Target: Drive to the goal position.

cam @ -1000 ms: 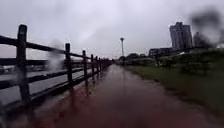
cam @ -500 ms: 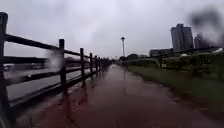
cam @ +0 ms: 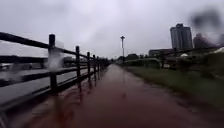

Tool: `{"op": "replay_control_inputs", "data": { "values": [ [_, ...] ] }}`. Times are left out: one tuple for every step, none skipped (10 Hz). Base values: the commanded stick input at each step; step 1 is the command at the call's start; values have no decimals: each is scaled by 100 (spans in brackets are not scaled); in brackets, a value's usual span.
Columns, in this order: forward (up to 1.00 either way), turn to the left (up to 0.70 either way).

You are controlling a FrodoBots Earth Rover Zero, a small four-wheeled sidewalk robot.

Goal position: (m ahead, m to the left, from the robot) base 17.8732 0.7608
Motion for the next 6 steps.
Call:
{"op": "replay_control_inputs", "data": {
  "values": [
    [100,8],
    [100,1],
    [100,1],
    [100,1],
    [100,1],
    [100,1]
  ]
}}
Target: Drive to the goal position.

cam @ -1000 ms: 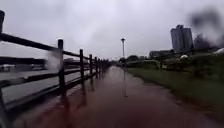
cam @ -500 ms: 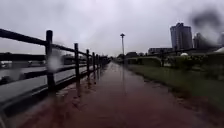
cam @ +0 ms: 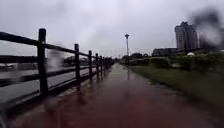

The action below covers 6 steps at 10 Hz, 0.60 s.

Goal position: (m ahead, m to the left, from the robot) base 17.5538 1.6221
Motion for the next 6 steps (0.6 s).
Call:
{"op": "replay_control_inputs", "data": {
  "values": [
    [100,1],
    [100,1],
    [100,1],
    [100,1],
    [100,1],
    [100,1]
  ]
}}
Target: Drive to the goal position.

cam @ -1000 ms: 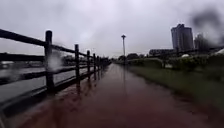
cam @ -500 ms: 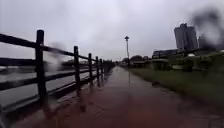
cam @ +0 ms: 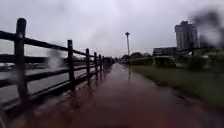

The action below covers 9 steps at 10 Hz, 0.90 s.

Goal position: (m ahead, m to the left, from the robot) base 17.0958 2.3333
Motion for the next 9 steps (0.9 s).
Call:
{"op": "replay_control_inputs", "data": {
  "values": [
    [100,1],
    [100,1],
    [100,1],
    [100,2],
    [100,4],
    [100,7],
    [100,1],
    [100,1],
    [100,1]
  ]
}}
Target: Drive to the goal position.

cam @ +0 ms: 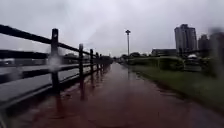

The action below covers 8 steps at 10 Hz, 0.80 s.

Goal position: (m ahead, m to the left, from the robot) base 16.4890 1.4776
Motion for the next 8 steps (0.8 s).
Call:
{"op": "replay_control_inputs", "data": {
  "values": [
    [100,1],
    [100,0],
    [100,-4],
    [100,-17],
    [100,-9],
    [100,-1],
    [100,1],
    [100,1]
  ]
}}
